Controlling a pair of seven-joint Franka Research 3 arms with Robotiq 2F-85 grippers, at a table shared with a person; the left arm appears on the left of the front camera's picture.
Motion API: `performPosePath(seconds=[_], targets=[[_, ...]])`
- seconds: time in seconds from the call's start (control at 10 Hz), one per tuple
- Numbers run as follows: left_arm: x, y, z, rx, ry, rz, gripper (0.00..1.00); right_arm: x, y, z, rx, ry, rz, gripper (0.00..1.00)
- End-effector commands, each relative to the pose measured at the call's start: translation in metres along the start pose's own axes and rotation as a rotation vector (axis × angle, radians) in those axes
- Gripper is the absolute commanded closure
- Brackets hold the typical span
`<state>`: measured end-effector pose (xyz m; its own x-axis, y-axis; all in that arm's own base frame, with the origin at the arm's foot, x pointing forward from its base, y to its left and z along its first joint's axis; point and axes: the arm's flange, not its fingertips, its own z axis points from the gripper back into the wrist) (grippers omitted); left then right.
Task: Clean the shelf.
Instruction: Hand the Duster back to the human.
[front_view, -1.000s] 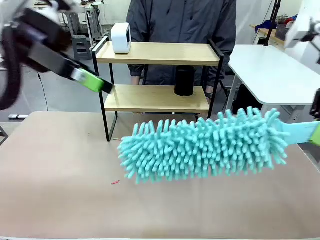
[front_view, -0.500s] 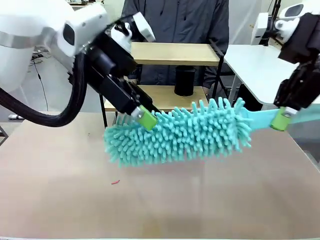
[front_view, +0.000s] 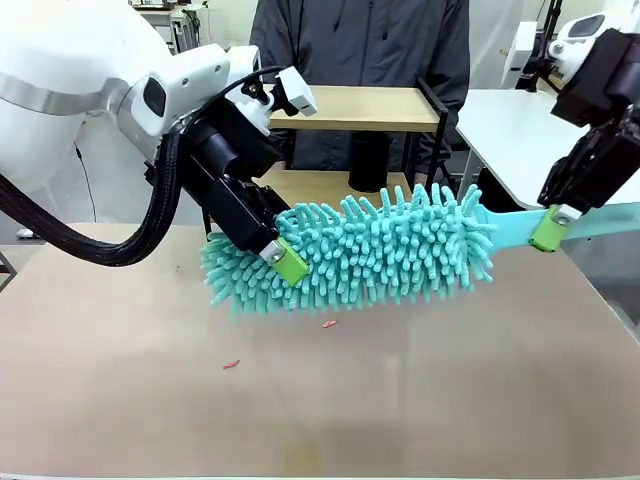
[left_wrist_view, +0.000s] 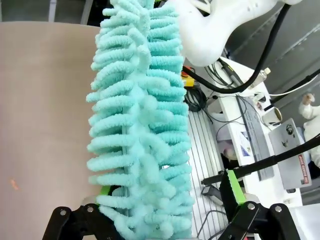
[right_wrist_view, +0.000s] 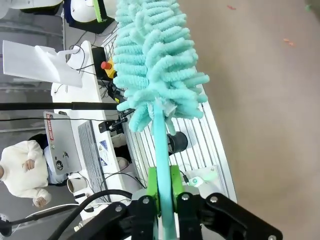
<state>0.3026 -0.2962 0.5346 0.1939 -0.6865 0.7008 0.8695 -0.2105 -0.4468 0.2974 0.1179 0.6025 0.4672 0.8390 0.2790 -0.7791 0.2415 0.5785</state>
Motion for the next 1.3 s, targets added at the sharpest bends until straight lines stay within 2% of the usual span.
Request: performPosePath(seconds=[0.0, 0.1, 0.2, 0.3, 0.4, 0.5, 0.6, 1.1, 1.2], targets=[[-0.0045, -0.0009, -0.0019, -0.014, -0.008, -0.002, 0.00, -0.0069, 0.0002, 0.0014, 0.021, -0.045, 0.028, 0.87], [-0.0047, -0.0009, -0.0029, -0.012, 0.007, 0.004, 0.00, -0.0074, -0.0004, 0.0010, 0.025, -0.048, 0.030, 0.87], [-0.0053, -0.0012, -0.0043, 0.000, 0.031, -0.004, 0.60, -0.0075, -0.0008, 0.0005, 0.026, -0.049, 0.031, 0.87], [-0.0057, -0.0012, -0.0041, -0.008, 0.017, -0.001, 0.60, -0.0079, -0.0012, 0.0004, 0.025, -0.050, 0.028, 0.87], [-0.0062, -0.0008, -0.0043, -0.007, 0.012, 0.001, 1.00, -0.0089, -0.0005, 0.0006, 0.028, -0.052, 0.034, 0.87], [-0.0062, -0.0007, -0.0047, -0.012, 0.009, 0.002, 0.64, -0.0087, 0.0004, 0.0005, 0.029, -0.050, 0.037, 0.87], [-0.0065, -0.0007, -0.0049, -0.015, 0.008, 0.002, 1.00, -0.0084, 0.0008, 0.0003, 0.025, -0.050, 0.037, 0.87], [-0.0080, -0.0003, -0.0029, -0.017, 0.003, 0.002, 1.00, -0.0050, -0.0025, -0.0014, 0.021, -0.051, 0.012, 0.87], [-0.0082, -0.0002, -0.0021, -0.013, 0.003, 0.003, 1.00, -0.0057, -0.0043, 0.0007, 0.017, -0.084, -0.014, 0.36]])
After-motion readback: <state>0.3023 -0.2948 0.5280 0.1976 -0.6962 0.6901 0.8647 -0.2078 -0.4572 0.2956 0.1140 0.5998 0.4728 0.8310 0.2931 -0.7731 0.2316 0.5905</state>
